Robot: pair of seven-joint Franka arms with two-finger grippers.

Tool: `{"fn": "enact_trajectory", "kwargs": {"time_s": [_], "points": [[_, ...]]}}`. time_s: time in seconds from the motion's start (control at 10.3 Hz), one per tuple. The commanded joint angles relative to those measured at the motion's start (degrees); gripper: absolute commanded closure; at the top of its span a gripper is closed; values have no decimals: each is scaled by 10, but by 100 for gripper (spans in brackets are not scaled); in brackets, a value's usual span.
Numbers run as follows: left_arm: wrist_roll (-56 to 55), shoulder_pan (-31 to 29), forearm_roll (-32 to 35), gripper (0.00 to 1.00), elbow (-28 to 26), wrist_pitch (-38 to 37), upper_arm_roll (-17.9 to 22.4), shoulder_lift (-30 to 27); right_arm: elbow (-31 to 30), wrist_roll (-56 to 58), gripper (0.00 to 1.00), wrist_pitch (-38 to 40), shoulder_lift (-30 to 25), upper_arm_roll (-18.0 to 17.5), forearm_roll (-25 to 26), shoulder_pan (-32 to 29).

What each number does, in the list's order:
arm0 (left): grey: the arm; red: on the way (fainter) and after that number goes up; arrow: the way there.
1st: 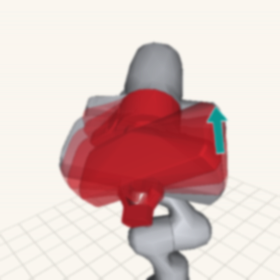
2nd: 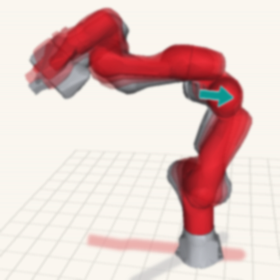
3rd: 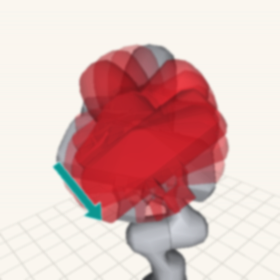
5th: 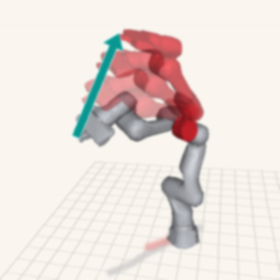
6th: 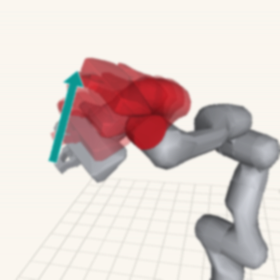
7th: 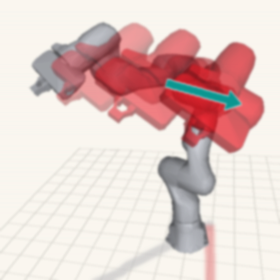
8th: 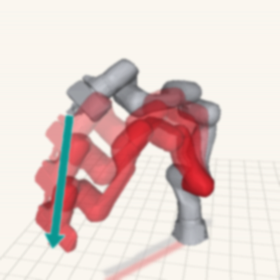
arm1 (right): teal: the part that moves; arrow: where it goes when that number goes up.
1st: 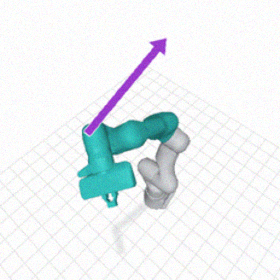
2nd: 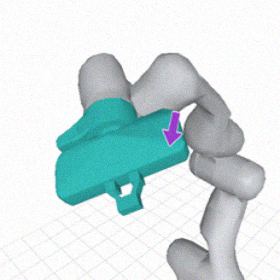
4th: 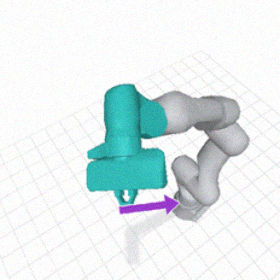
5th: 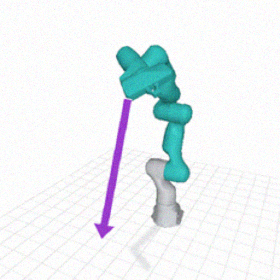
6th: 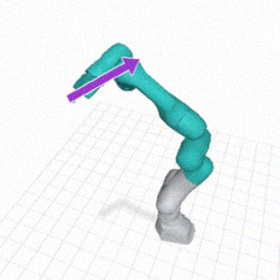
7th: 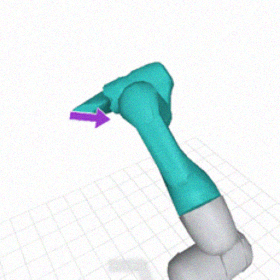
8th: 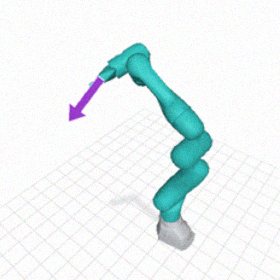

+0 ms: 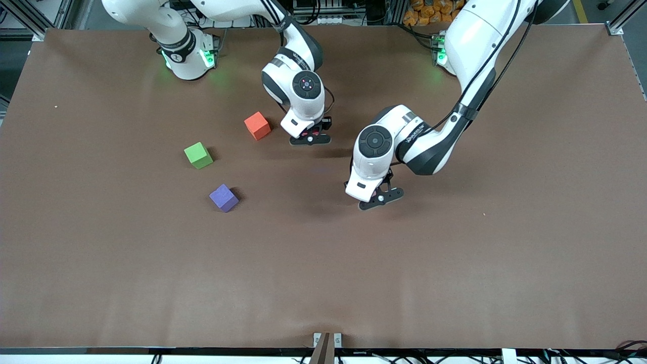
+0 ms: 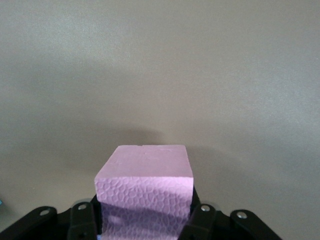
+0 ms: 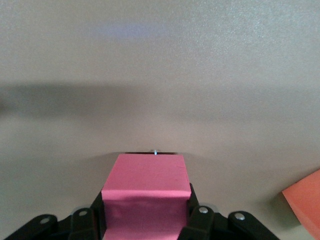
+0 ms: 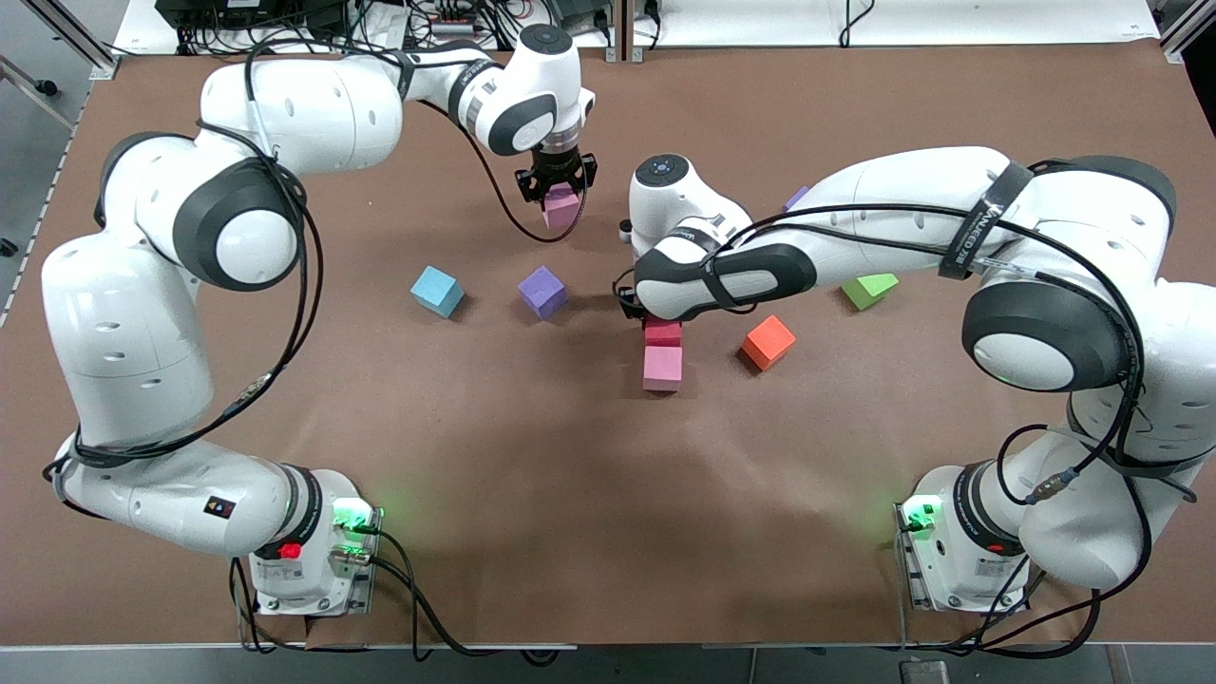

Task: Arrange blocks into number 1

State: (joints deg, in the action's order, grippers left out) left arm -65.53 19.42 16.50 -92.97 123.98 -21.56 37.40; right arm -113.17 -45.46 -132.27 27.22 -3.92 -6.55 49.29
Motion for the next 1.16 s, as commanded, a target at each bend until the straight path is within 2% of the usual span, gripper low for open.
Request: {"fn": "enact_trajectory", "kwargs": {"time_s": [0.0, 0.39, 0.48, 0.58, 0.68, 0.97, 1.07], "points": [[13, -1, -12, 100, 0, -7, -1, -3, -9, -14, 100, -6, -5, 3, 4, 8], [13, -1, -12, 100, 0, -7, -1, -2, -9, -16, 100, -7, 1, 3, 3, 11], [13, -1, -12, 100, 0, -7, -1, -2, -9, -17, 92, -7, 1, 3, 3, 11], [13, -1, -12, 100, 0, -7, -1, -1, -9, -33, 63, -7, 2, 3, 0, 11], [14, 0, -12, 100, 0, -7, -1, -1, -7, -51, 1, -4, 2, 3, 1, 12], [15, 0, -11, 100, 0, -7, -1, 1, -1, -47, 0, 8, -1, 4, 7, 12], [16, 0, -11, 100, -1, -7, -1, 1, 14, -46, 0, 36, -6, 6, 9, 12]]}}
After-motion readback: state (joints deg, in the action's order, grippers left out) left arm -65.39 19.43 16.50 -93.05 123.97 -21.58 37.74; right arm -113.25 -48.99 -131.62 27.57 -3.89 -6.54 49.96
